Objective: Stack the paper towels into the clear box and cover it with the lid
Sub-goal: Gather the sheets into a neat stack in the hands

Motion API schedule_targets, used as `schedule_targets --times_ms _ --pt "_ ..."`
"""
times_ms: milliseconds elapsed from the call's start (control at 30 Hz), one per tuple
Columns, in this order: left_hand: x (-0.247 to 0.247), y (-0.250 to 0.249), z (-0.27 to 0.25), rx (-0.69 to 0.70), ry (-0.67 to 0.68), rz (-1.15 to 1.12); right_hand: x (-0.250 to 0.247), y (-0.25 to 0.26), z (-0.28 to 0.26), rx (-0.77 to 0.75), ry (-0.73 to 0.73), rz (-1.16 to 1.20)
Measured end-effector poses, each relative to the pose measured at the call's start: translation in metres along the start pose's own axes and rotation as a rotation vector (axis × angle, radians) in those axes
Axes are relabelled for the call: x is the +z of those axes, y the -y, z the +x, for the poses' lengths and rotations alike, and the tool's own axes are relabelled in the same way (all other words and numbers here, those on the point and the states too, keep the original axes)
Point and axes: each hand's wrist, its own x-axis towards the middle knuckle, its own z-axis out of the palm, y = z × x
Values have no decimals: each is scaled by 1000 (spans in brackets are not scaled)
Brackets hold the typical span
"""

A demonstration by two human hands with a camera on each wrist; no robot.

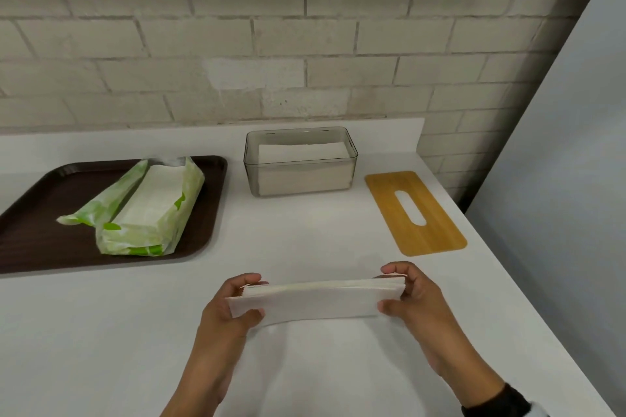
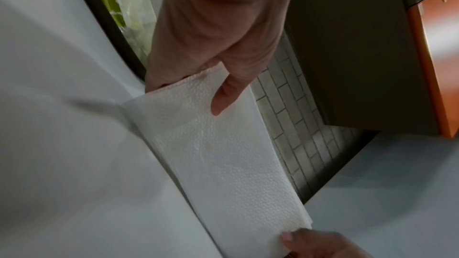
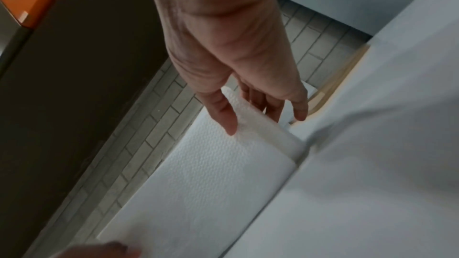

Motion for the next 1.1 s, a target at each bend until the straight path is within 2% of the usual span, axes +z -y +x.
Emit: schedule_targets --times_ms 100,300,400,500,600,667,733,800,867,900,1000,1100 --pt "6 2 4 -25 31 66 11 -3 -1 29 48 -38" --pt "8 -9 9 1 -3 65 15 -7 -2 24 23 -2" --pt "1 -15 7 6 -15 112 10 6 -4 -32 -13 -22" --pt "-5 -24 3 57 78 386 2 38 -4 -179 0 -122" --pt "8 -37 -6 151 232 666 6 73 -8 -384 148 -395" --pt "24 -46 -10 250 266 666 16 89 -11 -518 232 -549" --pt "40 -55 -11 330 199 542 28 96 -12 -642 195 -655" --pt "51 -60 -11 337 99 363 38 93 -11 -738 20 -547" --pt "56 -62 -10 330 22 236 45 83 -5 -696 -125 -259" --pt "58 -62 -9 331 -10 199 48 77 -2 -599 -126 -134" --pt "61 -63 -6 340 -64 129 61 62 8 -376 54 58" --pt "66 -64 -5 366 -84 103 69 60 9 -441 34 38"
